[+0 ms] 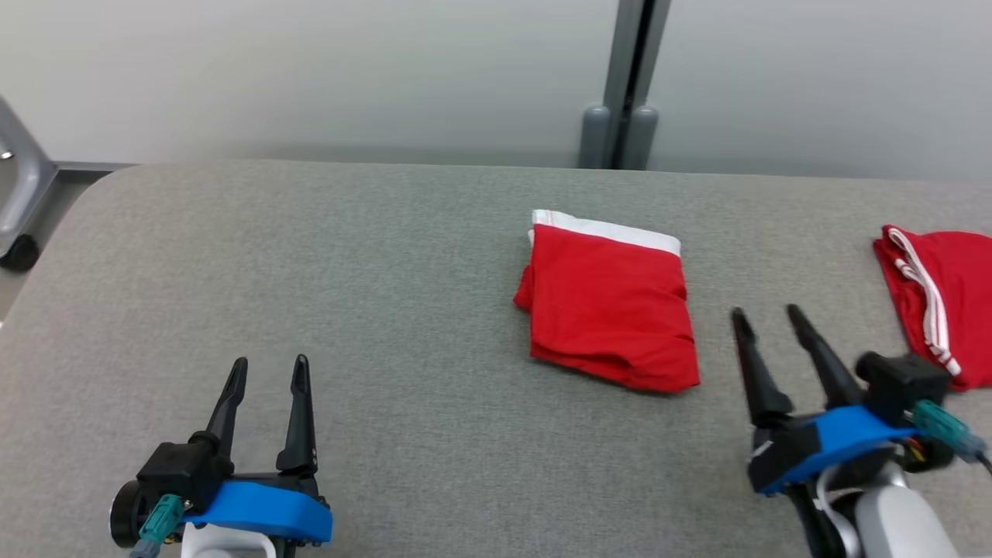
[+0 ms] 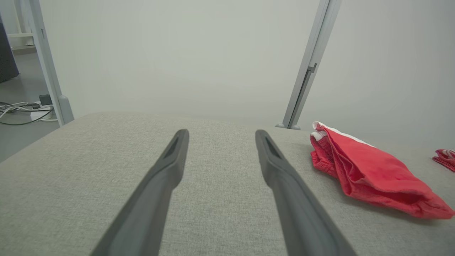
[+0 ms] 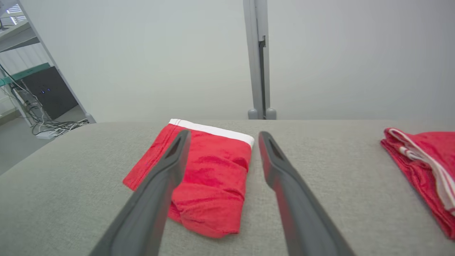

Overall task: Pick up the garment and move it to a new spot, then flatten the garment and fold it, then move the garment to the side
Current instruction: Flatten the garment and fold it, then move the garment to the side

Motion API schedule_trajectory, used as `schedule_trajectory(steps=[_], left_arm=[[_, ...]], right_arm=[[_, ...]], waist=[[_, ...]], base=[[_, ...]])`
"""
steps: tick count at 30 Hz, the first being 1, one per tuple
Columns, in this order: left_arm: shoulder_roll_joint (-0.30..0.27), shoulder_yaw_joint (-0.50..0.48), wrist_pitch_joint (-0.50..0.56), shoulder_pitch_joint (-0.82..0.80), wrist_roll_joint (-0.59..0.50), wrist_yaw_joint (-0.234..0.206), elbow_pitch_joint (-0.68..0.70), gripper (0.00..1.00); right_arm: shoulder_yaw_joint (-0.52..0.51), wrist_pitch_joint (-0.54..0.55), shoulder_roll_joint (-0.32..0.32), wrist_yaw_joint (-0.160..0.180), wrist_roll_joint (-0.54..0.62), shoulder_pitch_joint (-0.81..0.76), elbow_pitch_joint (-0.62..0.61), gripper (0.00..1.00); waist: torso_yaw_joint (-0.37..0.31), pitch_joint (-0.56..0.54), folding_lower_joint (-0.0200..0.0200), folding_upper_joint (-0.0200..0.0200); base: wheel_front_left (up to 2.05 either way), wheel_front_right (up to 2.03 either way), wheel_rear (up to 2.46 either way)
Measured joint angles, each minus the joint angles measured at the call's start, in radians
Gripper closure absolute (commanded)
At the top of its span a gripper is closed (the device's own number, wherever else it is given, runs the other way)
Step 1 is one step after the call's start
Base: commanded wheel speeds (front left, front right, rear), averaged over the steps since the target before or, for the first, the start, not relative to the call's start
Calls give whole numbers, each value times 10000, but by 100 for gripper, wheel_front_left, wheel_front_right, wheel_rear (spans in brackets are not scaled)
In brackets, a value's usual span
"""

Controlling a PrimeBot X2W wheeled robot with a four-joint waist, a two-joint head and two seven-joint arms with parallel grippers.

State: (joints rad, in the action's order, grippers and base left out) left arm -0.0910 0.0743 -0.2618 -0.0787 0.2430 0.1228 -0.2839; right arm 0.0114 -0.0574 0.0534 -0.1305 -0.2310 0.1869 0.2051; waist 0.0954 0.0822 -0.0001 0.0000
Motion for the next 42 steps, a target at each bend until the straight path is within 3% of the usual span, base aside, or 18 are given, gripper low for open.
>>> schedule_trajectory(steps=[5,19,42], left_arm=[[-65,-217,0,159,-29,-4,-82,0],[-203,-598,0,638,10,-178,-715,0],[-307,-470,0,508,-71,-286,-1014,0]], right_arm=[[-857,-268,-12,0,255,-644,-700,0],[-621,-527,-27,0,470,-1309,-178,0],[-560,-585,-29,0,566,-1346,236,0]], waist=[[-422,-144,-1,-1],[-1204,-824,0,0],[-1194,-870,1,1]], base=[[0,0,0],[0,0,0],[0,0,0]])
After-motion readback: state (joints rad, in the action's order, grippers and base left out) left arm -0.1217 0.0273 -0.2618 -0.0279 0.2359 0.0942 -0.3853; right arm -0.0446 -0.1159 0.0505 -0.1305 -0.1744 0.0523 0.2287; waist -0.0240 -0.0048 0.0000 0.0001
